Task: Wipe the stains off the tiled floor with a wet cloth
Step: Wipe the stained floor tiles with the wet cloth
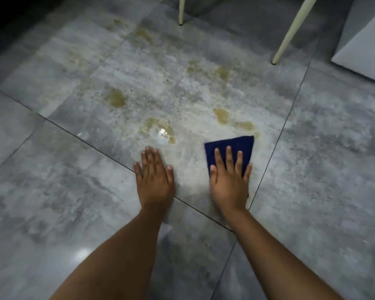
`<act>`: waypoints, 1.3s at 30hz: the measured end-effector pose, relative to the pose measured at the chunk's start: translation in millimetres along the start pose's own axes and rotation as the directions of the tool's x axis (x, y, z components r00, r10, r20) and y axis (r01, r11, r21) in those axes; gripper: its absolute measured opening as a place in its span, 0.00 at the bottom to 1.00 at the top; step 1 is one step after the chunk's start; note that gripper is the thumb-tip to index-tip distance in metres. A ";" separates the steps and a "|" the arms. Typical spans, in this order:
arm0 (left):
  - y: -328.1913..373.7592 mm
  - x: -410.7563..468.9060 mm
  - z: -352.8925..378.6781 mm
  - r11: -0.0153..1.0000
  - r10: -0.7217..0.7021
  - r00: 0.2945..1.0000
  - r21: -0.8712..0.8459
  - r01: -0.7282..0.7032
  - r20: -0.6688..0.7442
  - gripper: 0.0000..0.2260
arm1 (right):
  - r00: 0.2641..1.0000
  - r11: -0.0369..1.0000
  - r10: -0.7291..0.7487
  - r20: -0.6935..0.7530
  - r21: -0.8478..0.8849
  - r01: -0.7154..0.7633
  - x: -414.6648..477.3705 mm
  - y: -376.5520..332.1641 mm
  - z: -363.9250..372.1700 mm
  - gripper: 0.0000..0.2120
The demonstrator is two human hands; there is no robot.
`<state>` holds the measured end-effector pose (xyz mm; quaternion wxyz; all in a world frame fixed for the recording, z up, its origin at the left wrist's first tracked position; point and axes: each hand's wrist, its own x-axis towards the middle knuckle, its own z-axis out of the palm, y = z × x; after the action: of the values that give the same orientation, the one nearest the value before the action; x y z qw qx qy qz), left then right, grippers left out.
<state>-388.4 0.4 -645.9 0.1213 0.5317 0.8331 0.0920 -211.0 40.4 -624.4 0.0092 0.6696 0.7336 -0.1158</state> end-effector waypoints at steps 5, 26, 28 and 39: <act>0.4 -3.3 2.7 1.000 0.008 1.000 -0.006 -0.008 -0.017 0.28 | 0.968 0.970 -0.241 0.075 0.003 0.241 8.3 -46.5 3.8 0.25; 34.6 5.7 -8.2 0.984 0.044 0.999 -0.169 -0.047 -0.024 0.30 | 0.954 0.953 0.291 0.078 0.061 -0.296 40.0 38.3 -22.8 0.28; 63.0 19.9 -6.6 0.976 0.124 0.992 -0.177 -0.126 -0.023 0.30 | 0.955 0.955 0.289 0.068 0.045 -0.292 29.8 35.2 -21.8 0.28; 131.9 107.2 19.8 0.983 0.183 0.980 -0.005 -0.183 0.082 0.28 | 0.947 0.946 0.321 0.023 0.033 -0.322 114.4 91.6 -33.3 0.25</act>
<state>-312.0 153.4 -638.7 0.1458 0.6095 0.7752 0.0796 -128.0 165.6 -625.7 0.0219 0.7792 0.6123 -0.1318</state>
